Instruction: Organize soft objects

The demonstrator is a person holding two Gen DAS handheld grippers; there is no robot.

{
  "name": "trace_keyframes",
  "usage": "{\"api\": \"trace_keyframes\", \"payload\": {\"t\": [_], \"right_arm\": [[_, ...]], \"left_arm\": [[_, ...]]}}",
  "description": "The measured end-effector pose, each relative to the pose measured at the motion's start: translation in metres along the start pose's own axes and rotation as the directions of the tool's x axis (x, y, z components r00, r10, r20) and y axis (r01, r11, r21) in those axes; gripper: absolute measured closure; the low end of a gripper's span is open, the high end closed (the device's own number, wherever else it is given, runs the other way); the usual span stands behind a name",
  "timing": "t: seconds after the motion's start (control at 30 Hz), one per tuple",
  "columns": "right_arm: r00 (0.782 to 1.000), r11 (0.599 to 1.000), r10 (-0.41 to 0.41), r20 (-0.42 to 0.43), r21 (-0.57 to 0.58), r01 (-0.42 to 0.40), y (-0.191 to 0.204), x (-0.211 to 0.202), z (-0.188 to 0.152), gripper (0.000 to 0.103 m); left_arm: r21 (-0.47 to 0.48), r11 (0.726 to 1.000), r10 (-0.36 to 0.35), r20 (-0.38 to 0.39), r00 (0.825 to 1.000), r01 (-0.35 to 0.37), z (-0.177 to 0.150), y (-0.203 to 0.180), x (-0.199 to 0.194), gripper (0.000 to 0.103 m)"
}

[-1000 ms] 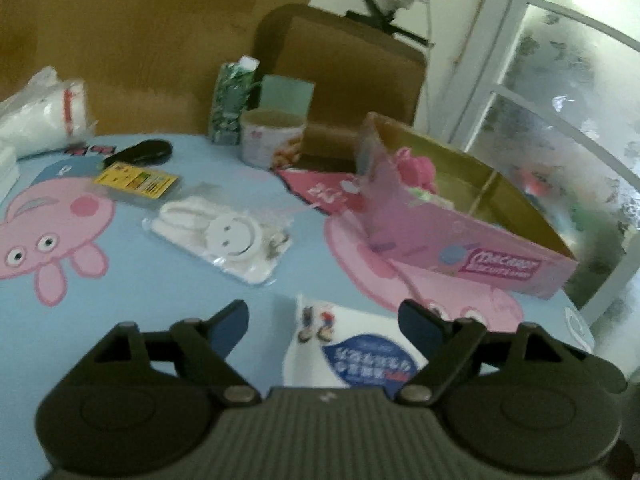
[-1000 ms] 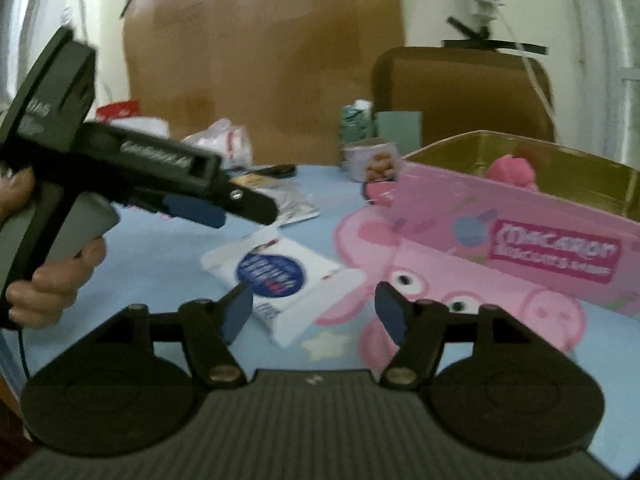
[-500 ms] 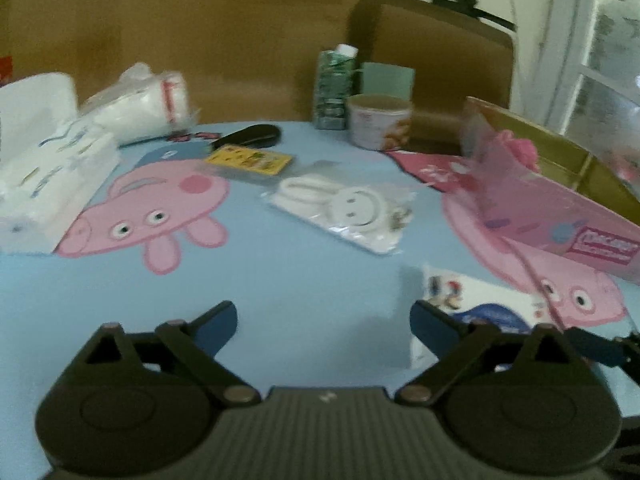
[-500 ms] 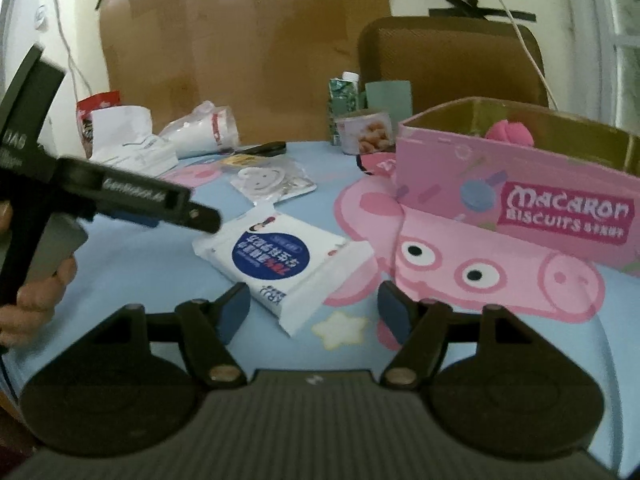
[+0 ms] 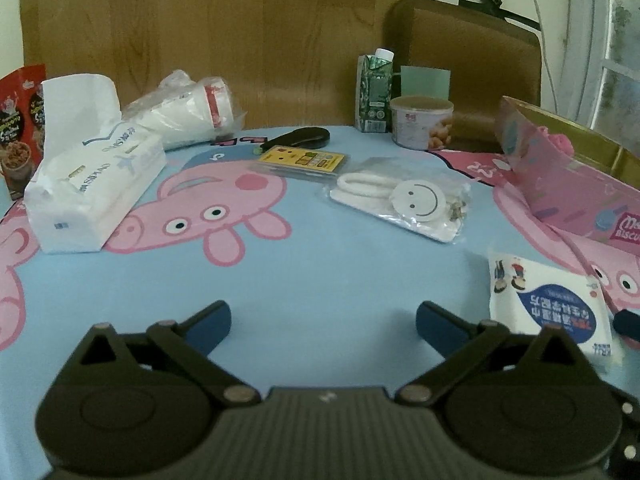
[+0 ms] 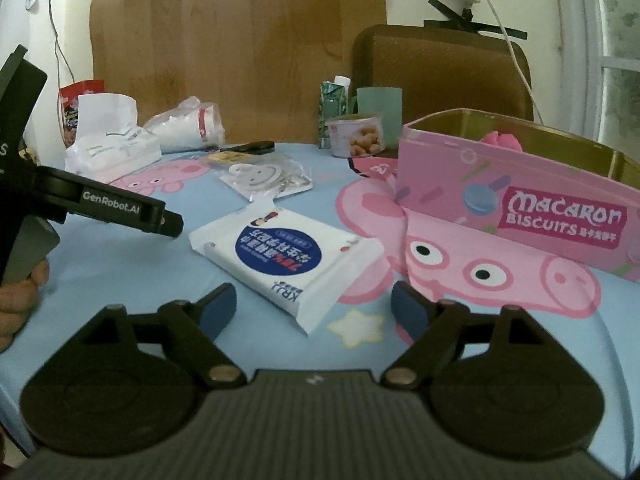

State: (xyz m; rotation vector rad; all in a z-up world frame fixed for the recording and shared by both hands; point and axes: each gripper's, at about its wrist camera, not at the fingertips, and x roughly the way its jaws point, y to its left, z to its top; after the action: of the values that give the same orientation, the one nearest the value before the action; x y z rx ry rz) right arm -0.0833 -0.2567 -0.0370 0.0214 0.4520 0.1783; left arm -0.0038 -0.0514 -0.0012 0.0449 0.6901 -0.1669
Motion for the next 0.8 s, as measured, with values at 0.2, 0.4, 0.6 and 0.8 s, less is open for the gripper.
{"api": "trace_keyframes", "payload": {"t": [0.2, 0.4, 0.6, 0.8], "right_arm": [[1.000, 1.000, -0.014, 0.005, 0.003, 0.014, 0.0034, 0.0004, -0.0002, 0.016], [1.000, 1.000, -0.017, 0.005, 0.004, 0.017, 0.0044, 0.0002, -0.0002, 0.016], [1.000, 1.000, -0.016, 0.005, 0.002, 0.016, 0.0041, -0.0003, -0.0003, 0.016], [1.000, 1.000, -0.012, 0.004, 0.001, 0.012, 0.0026, -0.0005, -0.0003, 0.016]], "left_arm": [[-0.006, 1.000, -0.007, 0.007, 1.000, 0.007, -0.0007, -0.0001, -0.0007, 0.001], [0.000, 1.000, -0.003, 0.006, 1.000, 0.003, -0.0010, -0.0016, -0.0006, 0.000], [0.005, 1.000, -0.001, 0.005, 1.000, 0.001, -0.0009, -0.0020, -0.0002, 0.000], [0.006, 1.000, 0.001, 0.004, 1.000, -0.001, -0.0012, -0.0027, -0.0006, 0.000]]}}
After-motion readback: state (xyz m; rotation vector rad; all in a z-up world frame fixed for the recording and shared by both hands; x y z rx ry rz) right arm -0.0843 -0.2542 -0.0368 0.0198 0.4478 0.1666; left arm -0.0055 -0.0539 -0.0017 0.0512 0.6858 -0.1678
